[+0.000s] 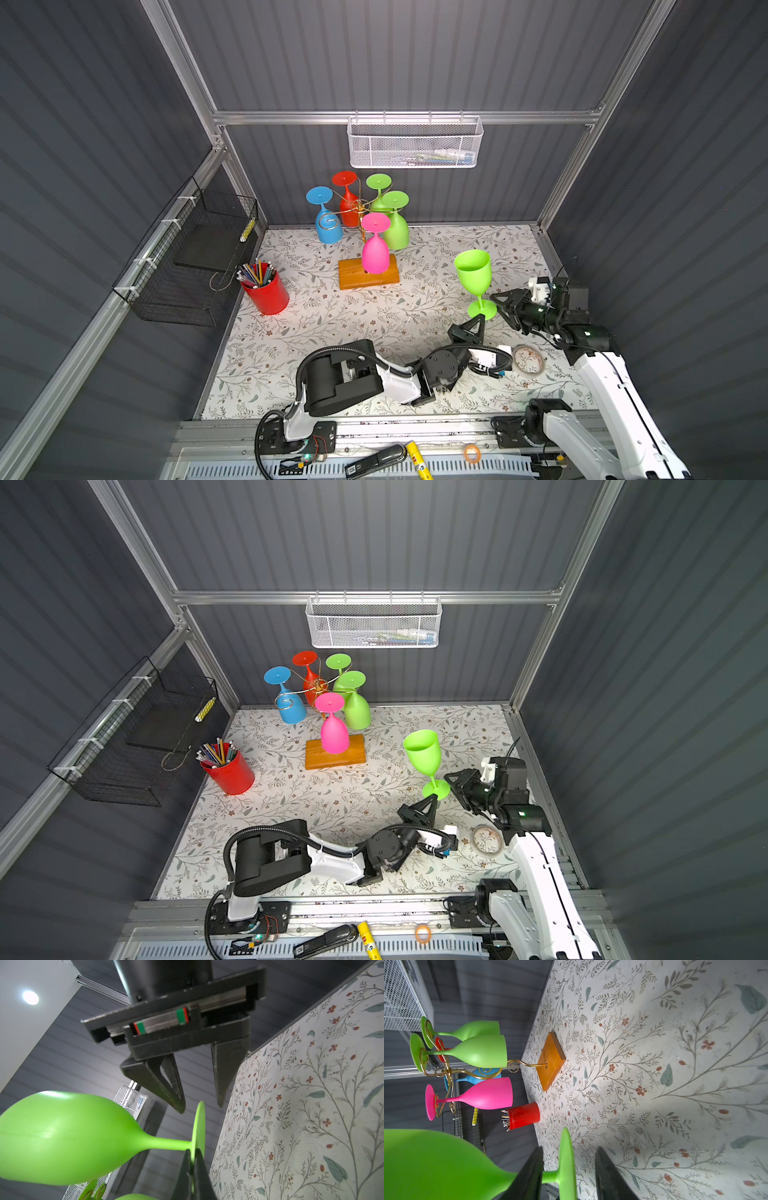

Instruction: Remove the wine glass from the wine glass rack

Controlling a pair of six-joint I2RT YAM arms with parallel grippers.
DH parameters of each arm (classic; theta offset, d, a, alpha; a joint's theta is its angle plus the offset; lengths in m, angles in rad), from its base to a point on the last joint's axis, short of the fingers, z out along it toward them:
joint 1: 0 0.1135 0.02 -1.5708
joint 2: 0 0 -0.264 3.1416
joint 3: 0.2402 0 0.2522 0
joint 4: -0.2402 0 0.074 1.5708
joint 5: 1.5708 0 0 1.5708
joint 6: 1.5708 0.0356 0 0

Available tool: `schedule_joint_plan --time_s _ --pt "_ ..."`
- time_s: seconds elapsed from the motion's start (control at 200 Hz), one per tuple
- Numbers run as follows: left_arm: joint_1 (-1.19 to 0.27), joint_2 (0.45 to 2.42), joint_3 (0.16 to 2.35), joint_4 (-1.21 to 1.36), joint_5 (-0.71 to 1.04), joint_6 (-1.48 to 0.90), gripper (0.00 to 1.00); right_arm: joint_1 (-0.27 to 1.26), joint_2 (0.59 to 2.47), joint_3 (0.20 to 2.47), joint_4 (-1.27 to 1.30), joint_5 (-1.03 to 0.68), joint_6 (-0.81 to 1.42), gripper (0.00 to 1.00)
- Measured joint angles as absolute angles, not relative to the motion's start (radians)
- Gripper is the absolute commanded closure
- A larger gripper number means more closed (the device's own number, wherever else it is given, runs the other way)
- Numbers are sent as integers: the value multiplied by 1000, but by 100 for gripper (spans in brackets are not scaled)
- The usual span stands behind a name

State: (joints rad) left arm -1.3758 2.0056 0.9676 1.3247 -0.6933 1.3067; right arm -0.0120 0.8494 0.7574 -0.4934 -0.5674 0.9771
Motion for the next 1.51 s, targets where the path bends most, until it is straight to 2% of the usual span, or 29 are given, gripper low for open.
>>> schedule_joint_plan --time_s 0.28,0.49,0.635,0.78,1.015,1.126,1.221,1.301,1.506 --pt "-1376 2011 984 1324 -716 1306 100 1 850 720 -456 -578 993 71" --pt "-1375 2035 1010 1316 -727 1300 100 5 853 711 -424 -586 1009 81" --pt "-1375 2039 1028 1301 -737 1290 100 6 853 710 -413 -591 1016 94" --pt "-1375 2041 1044 1299 -755 1267 100 6 844 710 -390 -593 1042 99" --pt "-1373 2041 1054 1295 -772 1245 100 6 833 707 -373 -592 1072 100" --pt "-1373 2041 1056 1295 -772 1236 88 6 829 707 -366 -592 1081 100" --pt "-1373 2038 1057 1265 -772 1225 65 7 823 707 -361 -587 1082 100" --pt "-1372 2023 1055 1212 -775 1193 50 9 821 707 -356 -579 1084 100" --pt "-1368 1915 1051 1090 -786 1116 37 9 828 707 -299 -556 1098 100"
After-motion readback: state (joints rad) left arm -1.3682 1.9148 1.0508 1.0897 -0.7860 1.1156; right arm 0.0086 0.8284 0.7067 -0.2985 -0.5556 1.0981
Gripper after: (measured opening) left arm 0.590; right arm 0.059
